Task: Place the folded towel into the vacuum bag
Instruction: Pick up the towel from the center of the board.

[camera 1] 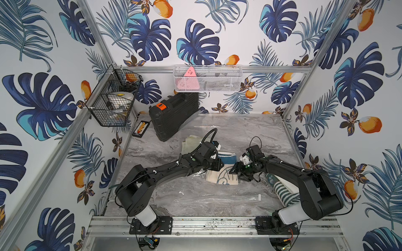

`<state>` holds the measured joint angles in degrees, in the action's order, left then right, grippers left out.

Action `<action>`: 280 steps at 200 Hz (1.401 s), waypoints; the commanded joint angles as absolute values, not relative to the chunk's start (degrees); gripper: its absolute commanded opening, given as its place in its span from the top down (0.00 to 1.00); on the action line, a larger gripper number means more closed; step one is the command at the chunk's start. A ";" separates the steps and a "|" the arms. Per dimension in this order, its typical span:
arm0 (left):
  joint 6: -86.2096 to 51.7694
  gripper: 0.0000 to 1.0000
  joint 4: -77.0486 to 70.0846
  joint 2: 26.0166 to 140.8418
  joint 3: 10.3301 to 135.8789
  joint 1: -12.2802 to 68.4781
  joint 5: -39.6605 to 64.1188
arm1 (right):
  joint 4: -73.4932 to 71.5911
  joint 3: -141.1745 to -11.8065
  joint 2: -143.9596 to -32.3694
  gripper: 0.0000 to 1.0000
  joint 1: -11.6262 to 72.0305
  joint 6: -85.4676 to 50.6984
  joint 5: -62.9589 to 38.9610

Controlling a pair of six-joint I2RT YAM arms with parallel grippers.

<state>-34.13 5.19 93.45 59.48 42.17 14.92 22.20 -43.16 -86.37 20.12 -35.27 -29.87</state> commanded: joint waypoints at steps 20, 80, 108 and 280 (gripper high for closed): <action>-32.02 0.76 3.68 98.04 60.48 41.92 12.79 | 14.18 -42.61 -89.42 0.35 20.07 -37.93 -30.95; -34.02 0.77 -0.37 104.27 54.96 41.85 11.57 | 11.49 -41.81 -90.78 0.72 20.08 -40.48 -26.87; -36.80 0.78 -4.63 104.75 53.18 43.22 14.06 | 27.69 -49.99 -85.64 0.84 25.54 -38.14 -12.71; -42.54 0.78 -13.35 96.01 40.08 41.70 18.09 | 44.23 -64.73 -93.73 0.92 45.47 -34.16 14.98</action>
<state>-40.01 -7.90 94.50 41.04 40.91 16.29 42.24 -63.59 -93.01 44.16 -35.14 12.40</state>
